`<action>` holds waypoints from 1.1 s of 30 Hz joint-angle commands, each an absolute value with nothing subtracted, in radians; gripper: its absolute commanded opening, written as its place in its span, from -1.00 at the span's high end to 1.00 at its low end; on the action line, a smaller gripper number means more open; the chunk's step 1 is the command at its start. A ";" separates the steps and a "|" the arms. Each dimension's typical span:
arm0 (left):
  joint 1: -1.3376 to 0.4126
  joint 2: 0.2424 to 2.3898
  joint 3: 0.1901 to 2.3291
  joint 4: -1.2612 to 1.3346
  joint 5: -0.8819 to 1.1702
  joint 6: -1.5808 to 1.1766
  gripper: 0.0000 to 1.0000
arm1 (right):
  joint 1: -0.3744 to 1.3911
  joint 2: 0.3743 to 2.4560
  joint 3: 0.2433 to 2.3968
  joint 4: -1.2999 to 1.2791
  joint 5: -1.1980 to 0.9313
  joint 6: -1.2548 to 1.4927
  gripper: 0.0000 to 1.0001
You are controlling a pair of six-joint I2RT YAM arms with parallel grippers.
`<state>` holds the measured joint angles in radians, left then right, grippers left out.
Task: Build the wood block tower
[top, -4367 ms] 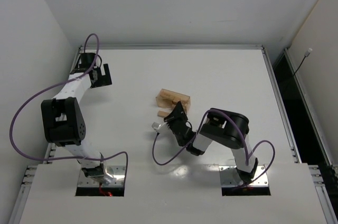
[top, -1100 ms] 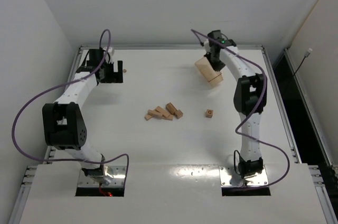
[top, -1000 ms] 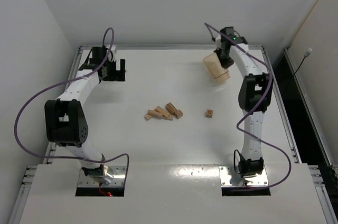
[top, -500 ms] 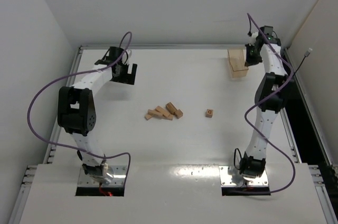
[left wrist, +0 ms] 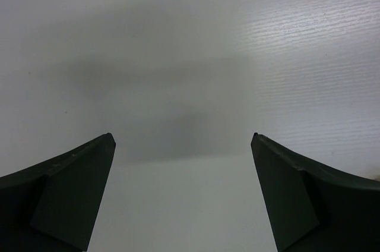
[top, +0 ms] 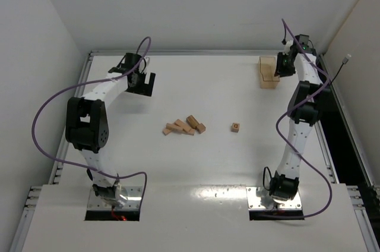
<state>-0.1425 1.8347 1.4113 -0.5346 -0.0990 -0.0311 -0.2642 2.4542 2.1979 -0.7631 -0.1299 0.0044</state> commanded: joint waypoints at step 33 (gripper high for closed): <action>-0.012 1.548 1.224 -0.463 -0.078 -0.080 -0.98 | 0.535 1.776 1.497 -0.853 -0.555 -0.512 -0.62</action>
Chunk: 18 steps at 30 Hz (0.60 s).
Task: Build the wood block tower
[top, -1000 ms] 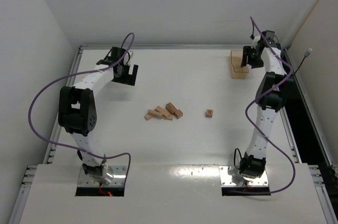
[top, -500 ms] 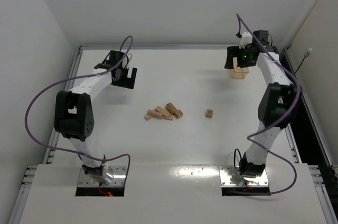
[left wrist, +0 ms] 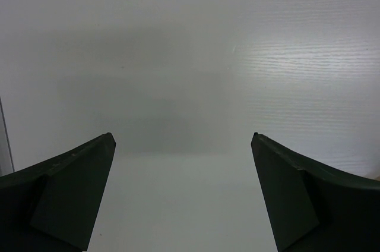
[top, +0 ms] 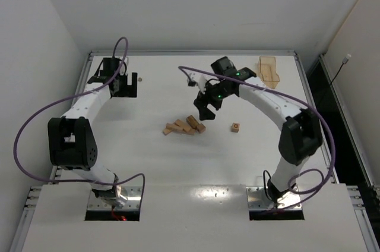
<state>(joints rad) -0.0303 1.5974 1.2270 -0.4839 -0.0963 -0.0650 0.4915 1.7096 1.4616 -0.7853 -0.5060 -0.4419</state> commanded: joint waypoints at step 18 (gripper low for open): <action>0.035 1.548 1.215 -0.482 -0.058 -0.080 -0.98 | 0.769 1.982 1.468 -0.663 -0.344 -0.557 -0.35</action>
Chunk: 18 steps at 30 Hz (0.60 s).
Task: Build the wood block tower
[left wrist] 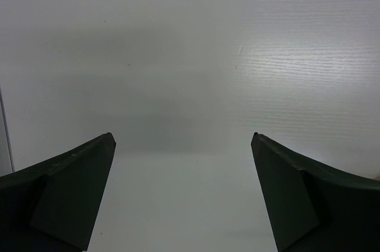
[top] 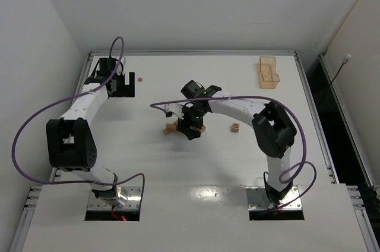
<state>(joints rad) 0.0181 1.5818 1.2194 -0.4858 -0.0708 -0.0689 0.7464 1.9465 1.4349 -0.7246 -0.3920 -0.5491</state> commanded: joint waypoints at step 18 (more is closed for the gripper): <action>0.035 1.606 1.235 -0.482 -0.049 -0.080 -0.98 | 0.778 2.121 1.542 -0.624 -0.314 -0.518 -0.19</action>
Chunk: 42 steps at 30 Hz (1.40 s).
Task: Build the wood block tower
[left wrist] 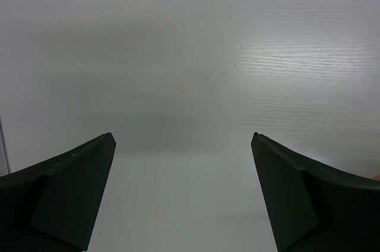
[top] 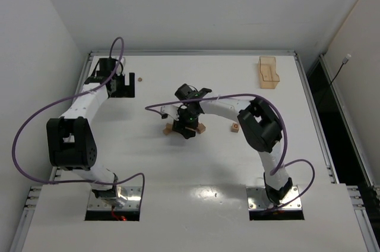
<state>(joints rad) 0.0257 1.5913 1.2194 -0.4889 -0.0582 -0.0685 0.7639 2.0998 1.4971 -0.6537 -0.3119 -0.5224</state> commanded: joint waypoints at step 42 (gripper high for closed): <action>0.035 1.634 1.253 -0.454 -0.058 -0.098 -0.98 | 0.588 2.080 1.878 -0.683 -0.249 0.100 1.00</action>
